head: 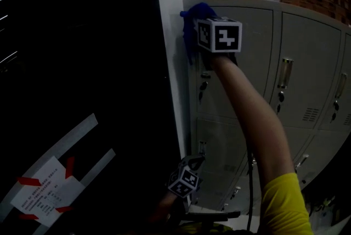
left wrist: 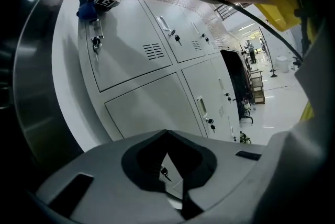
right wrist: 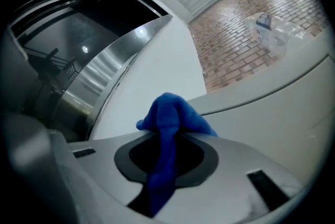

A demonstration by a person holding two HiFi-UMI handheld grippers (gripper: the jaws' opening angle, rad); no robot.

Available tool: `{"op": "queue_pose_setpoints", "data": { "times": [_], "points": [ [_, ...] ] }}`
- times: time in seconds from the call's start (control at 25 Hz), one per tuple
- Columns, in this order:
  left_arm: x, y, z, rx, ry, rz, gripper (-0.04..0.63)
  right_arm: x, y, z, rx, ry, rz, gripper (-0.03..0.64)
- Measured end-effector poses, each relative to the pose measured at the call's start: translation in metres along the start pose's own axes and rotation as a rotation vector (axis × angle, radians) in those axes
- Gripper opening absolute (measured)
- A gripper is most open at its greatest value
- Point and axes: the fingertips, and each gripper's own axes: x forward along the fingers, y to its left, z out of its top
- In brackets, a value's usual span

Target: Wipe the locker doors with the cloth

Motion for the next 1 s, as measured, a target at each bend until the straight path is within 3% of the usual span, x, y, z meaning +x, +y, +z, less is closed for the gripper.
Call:
{"op": "queue_pose_setpoints", "data": {
  "times": [0.12,0.28,0.4,0.48,0.56,0.72,0.88,1.0],
  "points": [
    [0.009,-0.003,0.001,0.0,-0.007,-0.012,0.005,-0.029,-0.032,0.018,-0.056,-0.054,-0.055,0.066],
    [0.033,-0.016,-0.001,0.018,-0.019,-0.072,0.006,-0.109,-0.108,0.064,-0.096,-0.171,-0.188,0.066],
    [0.045,-0.029,0.003,0.024,-0.02,-0.118,0.005,-0.166,-0.163,0.069,-0.093,-0.177,-0.32,0.067],
    [0.049,-0.037,0.01,0.036,-0.027,-0.144,0.006,-0.182,-0.175,0.068,-0.067,-0.187,-0.35,0.067],
    [0.051,-0.042,0.015,0.04,-0.039,-0.157,0.005,-0.173,-0.158,0.064,-0.039,-0.179,-0.284,0.066],
    [0.045,-0.047,0.016,0.038,-0.04,-0.161,0.005,-0.108,-0.06,0.018,-0.014,-0.054,-0.015,0.066],
    [0.038,-0.049,0.01,0.025,-0.046,-0.157,0.005,-0.042,0.009,-0.049,-0.091,0.096,0.076,0.066],
    [0.032,-0.049,0.005,0.011,-0.035,-0.152,0.005,-0.015,0.019,-0.068,-0.085,0.131,0.083,0.067]
  ]
}}
